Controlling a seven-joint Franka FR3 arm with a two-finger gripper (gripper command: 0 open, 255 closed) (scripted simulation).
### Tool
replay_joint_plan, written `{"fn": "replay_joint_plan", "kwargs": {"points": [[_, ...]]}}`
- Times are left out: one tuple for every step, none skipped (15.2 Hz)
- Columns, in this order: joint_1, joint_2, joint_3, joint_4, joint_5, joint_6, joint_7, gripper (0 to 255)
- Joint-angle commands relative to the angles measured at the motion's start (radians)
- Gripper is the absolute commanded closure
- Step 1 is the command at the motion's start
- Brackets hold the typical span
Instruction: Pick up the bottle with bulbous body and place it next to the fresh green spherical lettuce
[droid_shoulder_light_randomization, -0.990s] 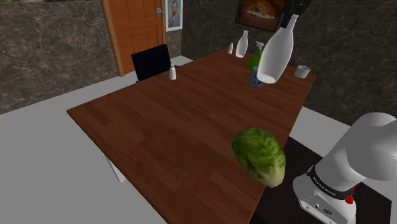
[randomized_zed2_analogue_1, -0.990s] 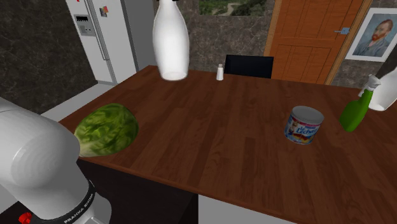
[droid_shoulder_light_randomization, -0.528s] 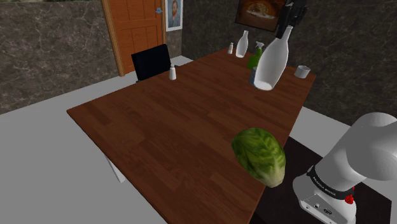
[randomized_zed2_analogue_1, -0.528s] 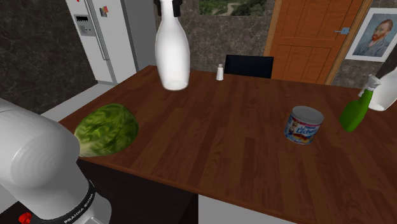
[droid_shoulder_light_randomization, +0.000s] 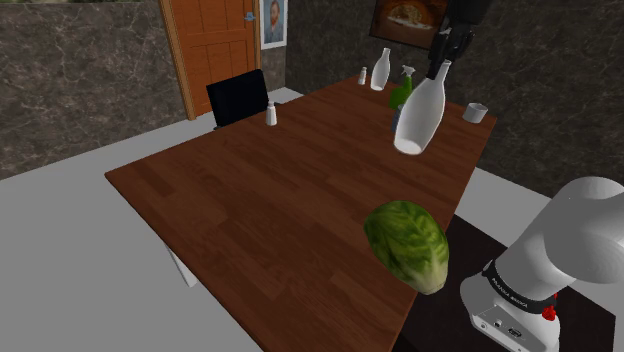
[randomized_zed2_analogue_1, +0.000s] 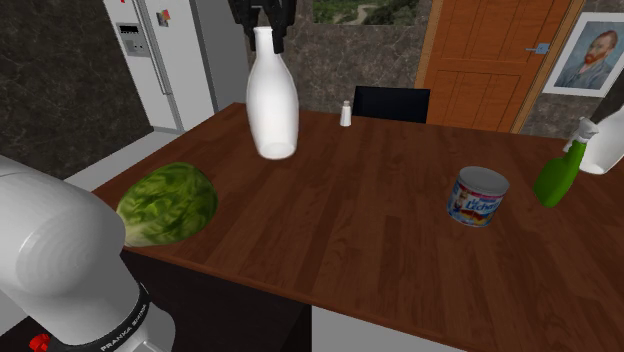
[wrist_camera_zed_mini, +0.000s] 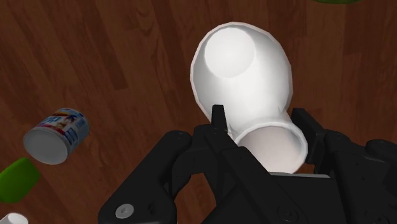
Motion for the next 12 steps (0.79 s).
{"fn": "replay_joint_plan", "kwargs": {"points": [[-0.002,-0.006,-0.003,-0.031,-0.002,0.025,-0.002,255],[-0.002,-0.009,-0.004,-0.046,-0.003,0.038,-0.001,255],[-0.003,-0.012,-0.004,-0.062,-0.004,0.051,-0.001,255],[-0.003,-0.014,-0.005,-0.077,-0.005,0.064,0.0,255],[-0.004,-0.017,-0.006,-0.093,-0.006,0.077,0.0,255],[-0.004,-0.019,-0.007,-0.108,-0.007,0.09,0.001,255],[-0.005,-0.021,-0.007,-0.123,-0.007,0.103,0.001,255],[-0.005,-0.022,-0.008,-0.137,-0.008,0.117,0.001,255],[-0.006,-0.024,-0.009,-0.152,-0.009,0.13,0.002,255],[-0.006,-0.025,-0.01,-0.166,-0.01,0.143,0.002,255],[-0.007,-0.026,-0.011,-0.18,-0.011,0.156,0.002,255],[-0.007,-0.026,-0.012,-0.194,-0.012,0.169,0.003,255]]}}
